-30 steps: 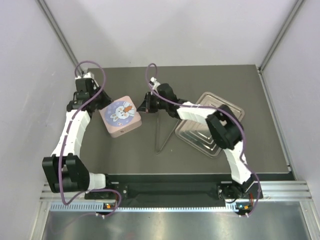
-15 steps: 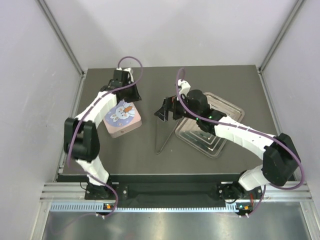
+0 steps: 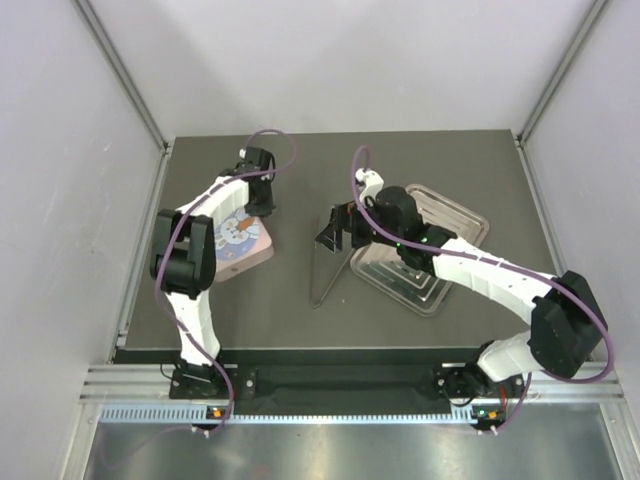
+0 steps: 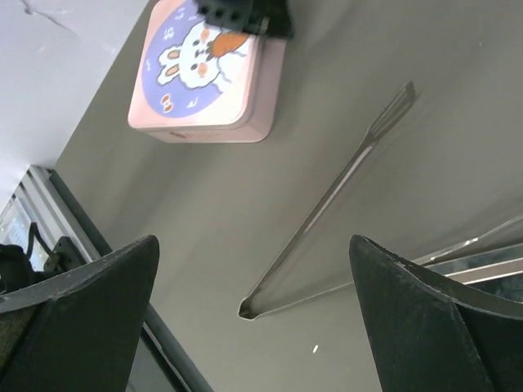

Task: Pack the chocolate

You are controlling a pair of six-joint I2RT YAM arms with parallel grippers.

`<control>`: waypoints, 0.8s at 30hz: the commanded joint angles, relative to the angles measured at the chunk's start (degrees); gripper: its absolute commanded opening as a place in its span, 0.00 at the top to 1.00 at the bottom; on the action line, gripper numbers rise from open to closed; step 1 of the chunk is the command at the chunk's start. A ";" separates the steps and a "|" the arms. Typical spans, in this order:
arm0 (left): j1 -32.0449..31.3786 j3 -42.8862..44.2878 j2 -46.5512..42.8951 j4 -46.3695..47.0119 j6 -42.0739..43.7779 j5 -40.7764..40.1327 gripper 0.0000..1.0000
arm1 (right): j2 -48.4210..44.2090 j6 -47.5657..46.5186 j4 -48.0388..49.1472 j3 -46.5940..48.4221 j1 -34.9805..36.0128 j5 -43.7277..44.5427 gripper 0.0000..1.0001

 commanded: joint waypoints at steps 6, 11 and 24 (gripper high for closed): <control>0.51 -7.59 -12.03 -6.29 3.80 -16.45 0.83 | -2.85 0.12 0.17 5.01 -0.23 -3.40 0.00; 0.60 -6.71 -18.44 -4.36 4.85 -5.30 0.74 | -4.44 -0.40 -2.73 5.72 -0.31 -0.77 0.00; 0.51 -18.83 -42.08 11.18 -1.47 36.37 0.01 | -19.11 -0.84 -21.18 7.56 -0.23 23.20 0.00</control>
